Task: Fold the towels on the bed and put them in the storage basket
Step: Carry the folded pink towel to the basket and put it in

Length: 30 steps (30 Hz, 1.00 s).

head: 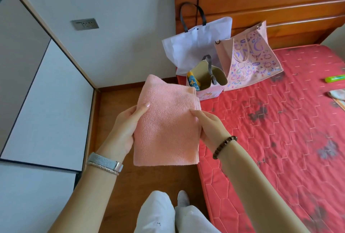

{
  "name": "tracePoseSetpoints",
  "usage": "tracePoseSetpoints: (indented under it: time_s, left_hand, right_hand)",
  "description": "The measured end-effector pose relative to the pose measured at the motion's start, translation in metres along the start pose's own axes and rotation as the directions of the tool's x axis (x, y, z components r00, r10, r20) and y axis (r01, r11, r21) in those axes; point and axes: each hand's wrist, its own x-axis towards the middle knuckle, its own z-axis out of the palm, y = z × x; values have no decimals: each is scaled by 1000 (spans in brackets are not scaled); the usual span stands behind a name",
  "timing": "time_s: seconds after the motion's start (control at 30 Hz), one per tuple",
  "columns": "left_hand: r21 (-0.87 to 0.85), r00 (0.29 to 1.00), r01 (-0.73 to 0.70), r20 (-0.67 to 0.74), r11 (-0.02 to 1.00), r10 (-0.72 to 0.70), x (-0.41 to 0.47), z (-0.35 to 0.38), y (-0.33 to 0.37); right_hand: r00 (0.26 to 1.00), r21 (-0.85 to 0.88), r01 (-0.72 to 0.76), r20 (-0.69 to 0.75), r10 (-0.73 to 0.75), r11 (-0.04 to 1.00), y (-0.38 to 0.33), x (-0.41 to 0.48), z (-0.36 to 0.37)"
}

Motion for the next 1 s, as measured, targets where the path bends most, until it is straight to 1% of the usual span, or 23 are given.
tracePoseSetpoints:
  time_s: [0.13,0.27,0.47,0.57,0.67,0.77,1.0]
  left_hand:
    - [11,1000,20,18,1000,-20,36,3,11]
    - [50,997,38,71,998,-42,81,7,25]
    - [114,986,23,161,993,-41,160,8,62]
    - [148,979,17,199,989,-46,198,3,86]
    - [178,971,33,227,984,-74,233,-4,108]
    - [216,969,68,216,974,-115,266,-8,123]
    - [290,937,100,295,952,-188,321,9,139]
  right_hand:
    - [1000,9,-18,-3,18,1000,-13,30,6]
    - [998,23,-34,-53,35,999,-28,62,12]
    - [993,107,-42,-106,54,993,-58,115,34]
    - [994,142,-52,-83,65,989,-74,137,51]
    - [996,103,-43,-74,51,994,-87,158,69]
    - [994,70,-49,-90,55,996,-96,177,85]
    - [981,172,-41,-180,72,984,-98,212,93]
